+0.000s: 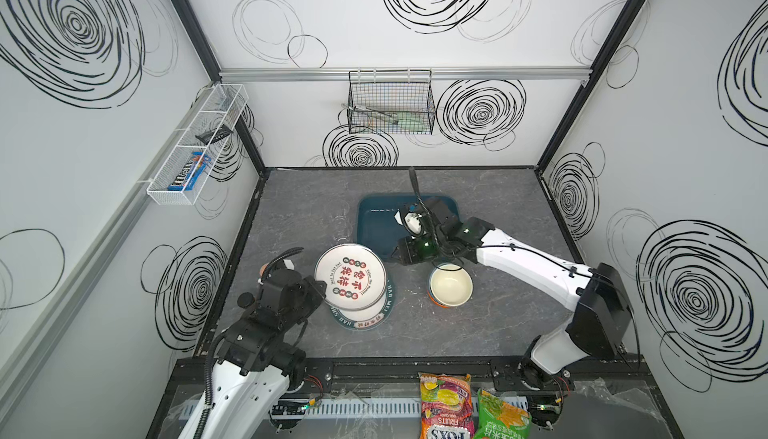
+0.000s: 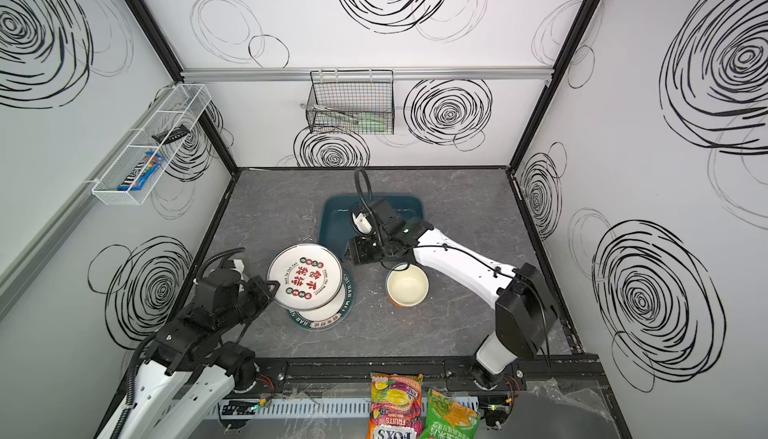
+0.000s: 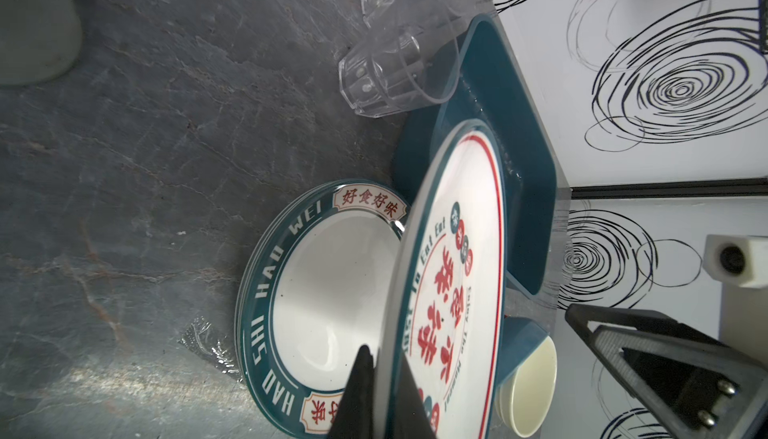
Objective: Place the mixed dishes into the plastic bin
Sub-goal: 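Lift the red-print plate off the stack with the right gripper, then carry the red-print plate into the teal bin and release it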
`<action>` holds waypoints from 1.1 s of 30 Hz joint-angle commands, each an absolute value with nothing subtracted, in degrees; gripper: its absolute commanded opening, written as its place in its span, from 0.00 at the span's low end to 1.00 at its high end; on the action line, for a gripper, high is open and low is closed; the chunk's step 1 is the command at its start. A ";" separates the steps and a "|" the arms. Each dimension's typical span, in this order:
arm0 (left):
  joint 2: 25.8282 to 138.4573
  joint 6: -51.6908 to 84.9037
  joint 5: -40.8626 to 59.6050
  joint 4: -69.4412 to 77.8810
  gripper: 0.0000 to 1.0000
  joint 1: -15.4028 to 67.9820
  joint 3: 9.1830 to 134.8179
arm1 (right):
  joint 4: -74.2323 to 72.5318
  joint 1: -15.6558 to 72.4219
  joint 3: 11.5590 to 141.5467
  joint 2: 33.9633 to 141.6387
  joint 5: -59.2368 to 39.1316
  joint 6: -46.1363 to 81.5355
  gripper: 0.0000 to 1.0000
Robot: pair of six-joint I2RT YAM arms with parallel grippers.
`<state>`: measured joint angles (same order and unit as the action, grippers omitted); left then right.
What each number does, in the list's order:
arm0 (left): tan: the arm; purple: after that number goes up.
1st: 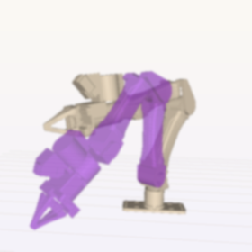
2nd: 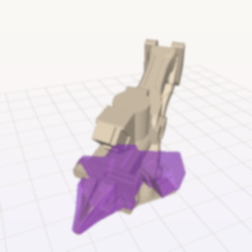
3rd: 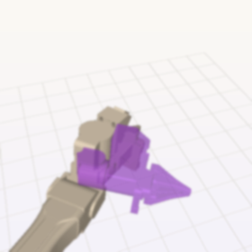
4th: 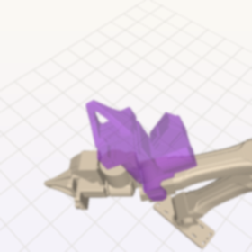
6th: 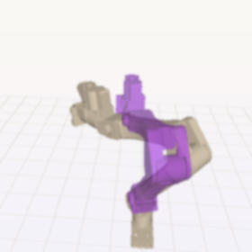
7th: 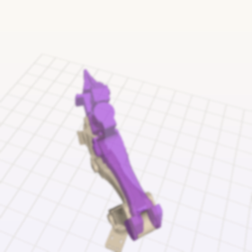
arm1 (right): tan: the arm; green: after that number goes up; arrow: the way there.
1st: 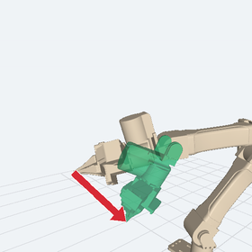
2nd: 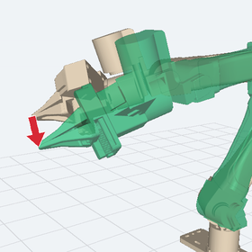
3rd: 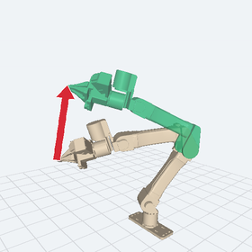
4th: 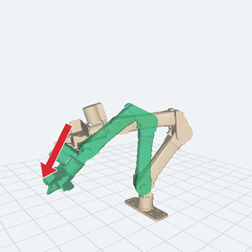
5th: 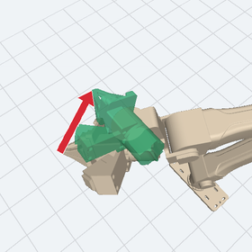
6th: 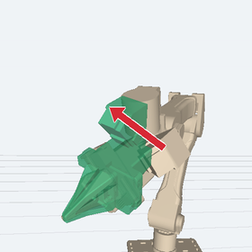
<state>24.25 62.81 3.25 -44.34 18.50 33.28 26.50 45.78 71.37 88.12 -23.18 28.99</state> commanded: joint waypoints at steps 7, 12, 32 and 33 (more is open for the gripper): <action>28.72 65.34 13.36 -22.18 0.00 19.61 31.28 | 13.52 35.04 58.25 78.53 -38.20 34.80 0.52; 33.33 65.28 13.08 -16.93 0.00 21.92 32.94 | 8.91 30.82 53.74 75.91 -42.32 37.13 0.52; 44.52 67.08 13.05 -2.87 0.01 28.75 35.07 | 7.44 28.48 53.78 78.93 -46.03 38.46 0.45; 44.77 67.15 13.28 -2.34 0.01 28.74 35.02 | 7.35 28.50 53.93 79.03 -46.12 38.41 0.43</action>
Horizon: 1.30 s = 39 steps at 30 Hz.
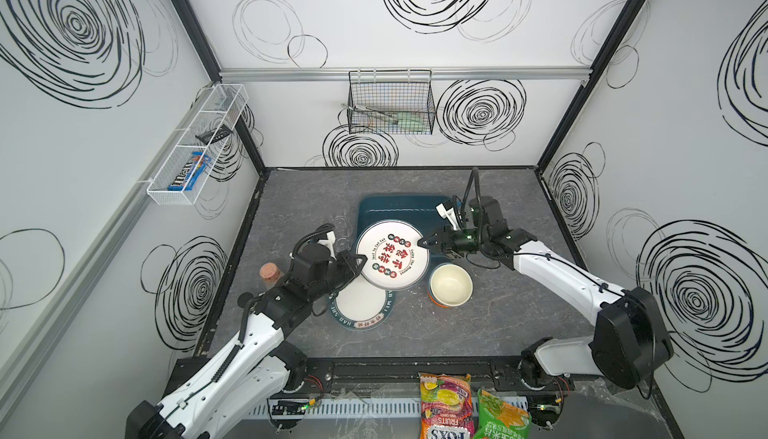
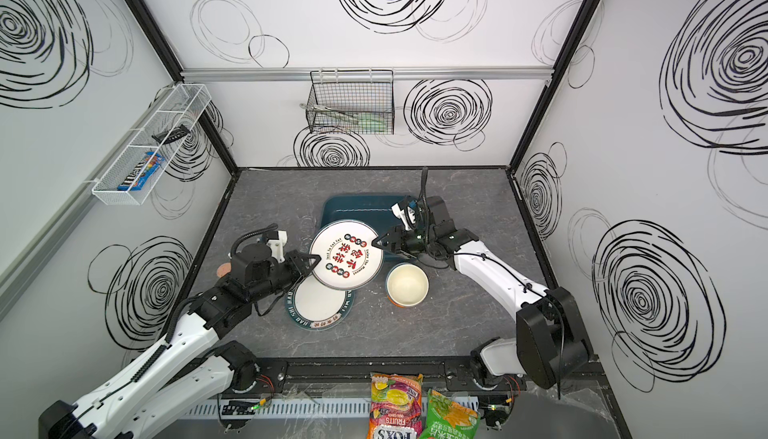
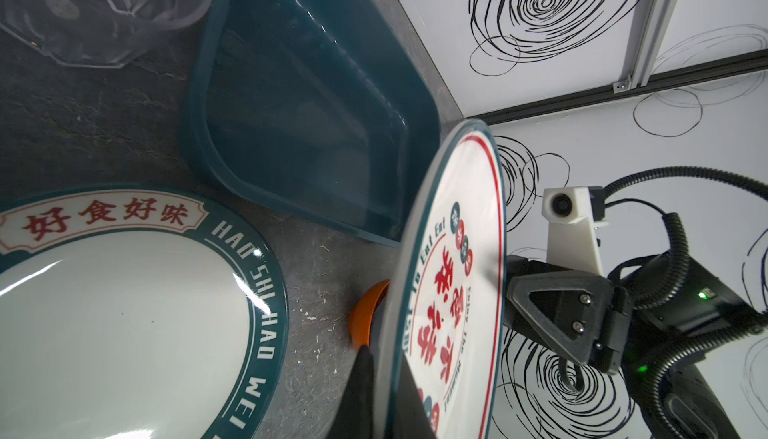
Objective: Place the mixed dishes into the plastic bin
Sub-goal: 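Carry the red-print plate into the teal bin and release it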
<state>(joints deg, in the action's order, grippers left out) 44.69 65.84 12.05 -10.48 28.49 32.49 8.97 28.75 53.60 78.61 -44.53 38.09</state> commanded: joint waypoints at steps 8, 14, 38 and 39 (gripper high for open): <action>46.74 68.56 14.97 0.88 0.02 28.65 34.63 | 7.20 28.25 54.82 80.07 -46.32 38.41 0.23; 46.63 68.47 14.68 0.51 0.19 28.02 34.29 | 7.25 27.36 55.28 80.15 -45.86 38.25 0.07; 30.23 66.12 17.65 -14.84 0.84 17.87 26.73 | 6.82 22.45 68.81 95.55 -38.84 39.33 0.04; 29.45 66.09 17.67 -15.57 0.84 17.44 26.47 | 6.77 22.50 69.59 96.70 -38.43 39.63 0.04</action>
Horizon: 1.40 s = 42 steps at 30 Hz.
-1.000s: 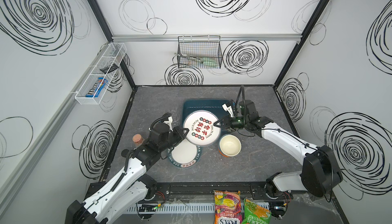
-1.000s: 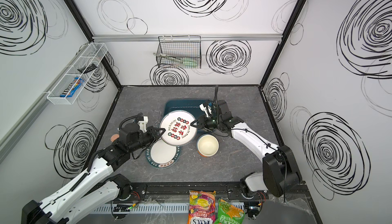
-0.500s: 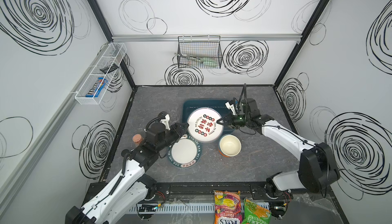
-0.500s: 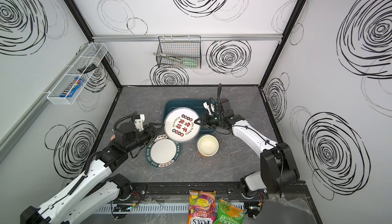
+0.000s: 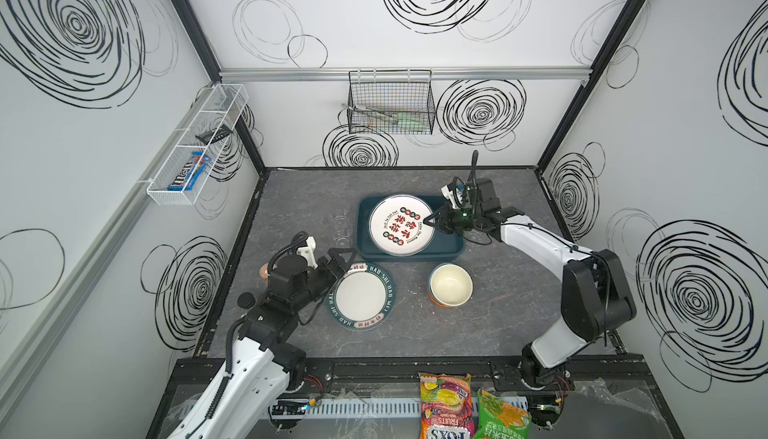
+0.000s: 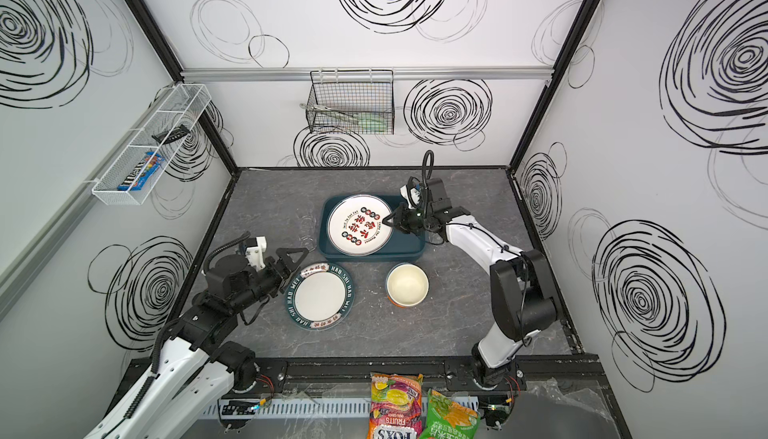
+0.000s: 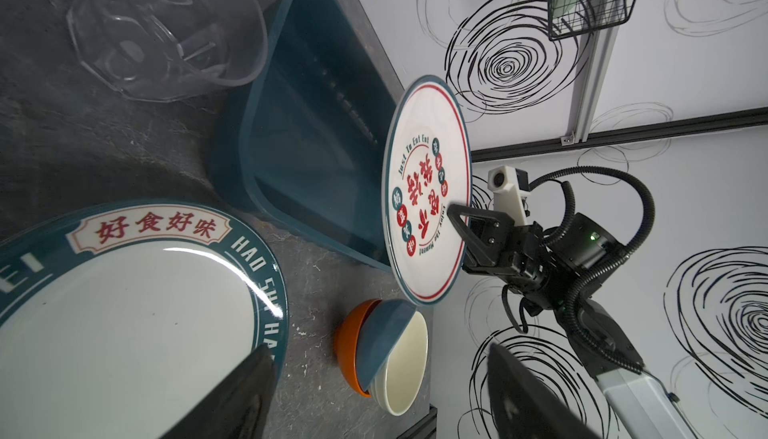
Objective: Place the mixed dishes into the plastic bin
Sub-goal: 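Carry the red-print plate into the teal bin and release it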
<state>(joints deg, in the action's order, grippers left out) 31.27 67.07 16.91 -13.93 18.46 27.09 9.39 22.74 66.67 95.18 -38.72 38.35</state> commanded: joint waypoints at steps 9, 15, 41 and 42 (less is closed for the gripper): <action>26.05 65.57 18.90 -20.80 0.85 14.45 24.57 | 5.13 22.61 74.85 105.80 -36.04 41.56 0.03; 25.15 65.69 18.99 -22.46 0.85 13.67 23.89 | 4.69 23.03 78.46 111.61 -35.46 42.11 0.03; 22.83 66.08 19.42 -25.60 0.86 11.44 21.06 | 1.42 24.96 82.57 122.85 -35.17 43.52 0.07; 22.73 66.12 19.43 -25.66 0.86 11.42 21.01 | 1.40 24.96 82.36 122.93 -35.15 43.51 0.09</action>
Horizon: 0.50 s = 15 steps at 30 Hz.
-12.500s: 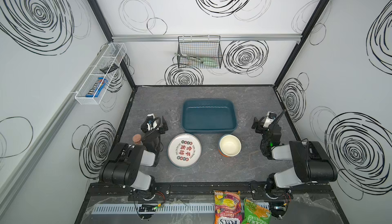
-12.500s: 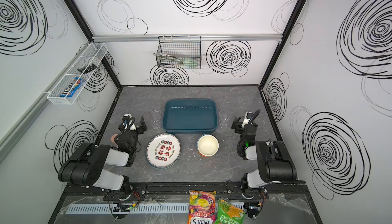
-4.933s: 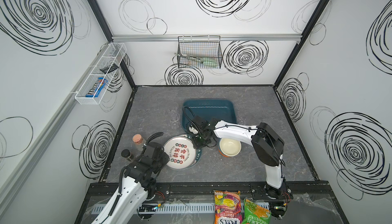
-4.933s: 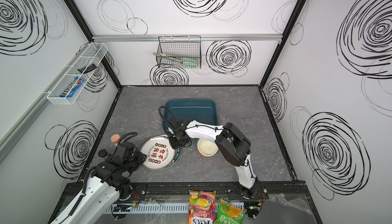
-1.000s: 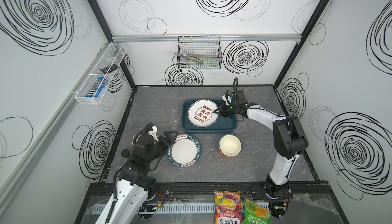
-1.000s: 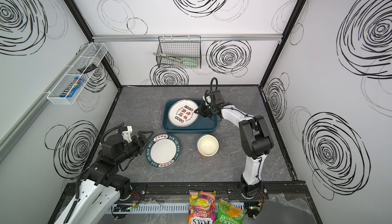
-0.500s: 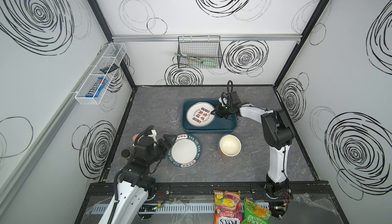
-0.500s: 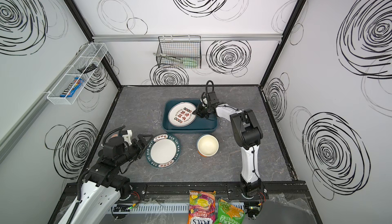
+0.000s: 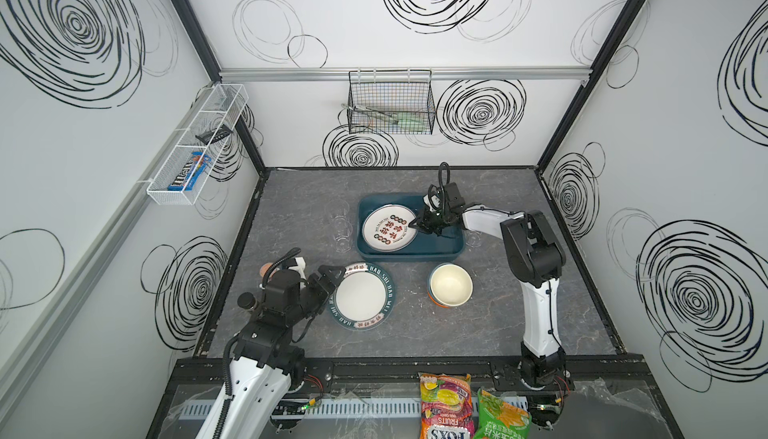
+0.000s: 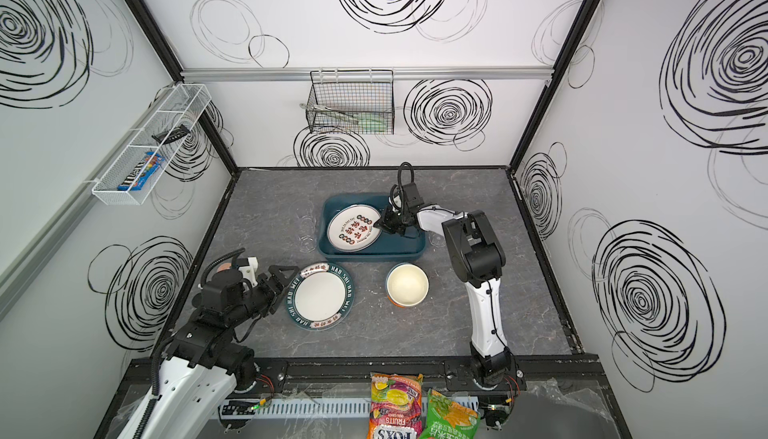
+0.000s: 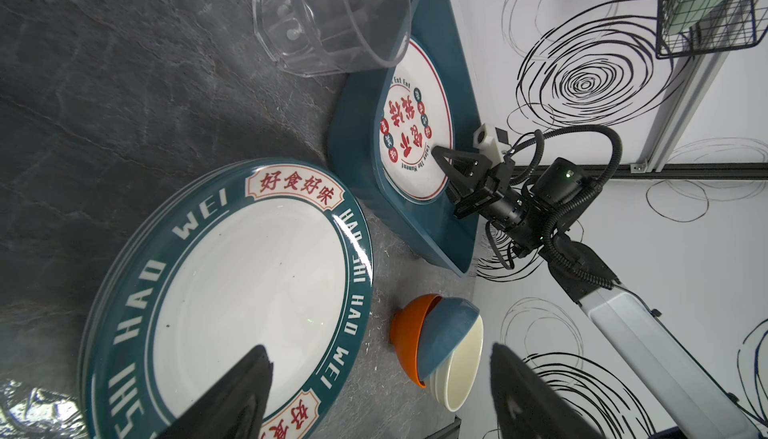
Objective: Place the mixed dishes into the plastic bin
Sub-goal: 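Carry the red-print plate into the teal bin and release it, then raise the right gripper out of the teal bin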
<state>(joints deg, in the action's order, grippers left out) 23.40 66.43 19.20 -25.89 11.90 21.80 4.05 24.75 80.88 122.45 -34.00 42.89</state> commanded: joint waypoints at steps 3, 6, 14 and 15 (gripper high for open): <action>22.68 66.10 19.36 -25.66 0.86 11.36 20.85 | 1.67 24.93 82.11 123.27 -34.90 43.33 0.15; 22.68 66.20 19.40 -25.88 0.86 11.33 20.78 | 2.82 24.94 82.49 123.88 -34.26 42.84 0.22; 22.54 66.27 19.16 -26.32 0.86 11.25 20.66 | 6.83 24.36 82.78 123.22 -31.80 41.41 0.35; 22.55 66.25 19.16 -26.28 0.86 11.17 20.67 | 7.92 24.17 83.18 122.77 -30.88 40.81 0.36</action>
<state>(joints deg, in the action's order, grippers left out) 23.03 66.46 19.22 -26.96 11.81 21.17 5.08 24.62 81.14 123.61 -32.84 42.17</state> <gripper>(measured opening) 0.860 0.357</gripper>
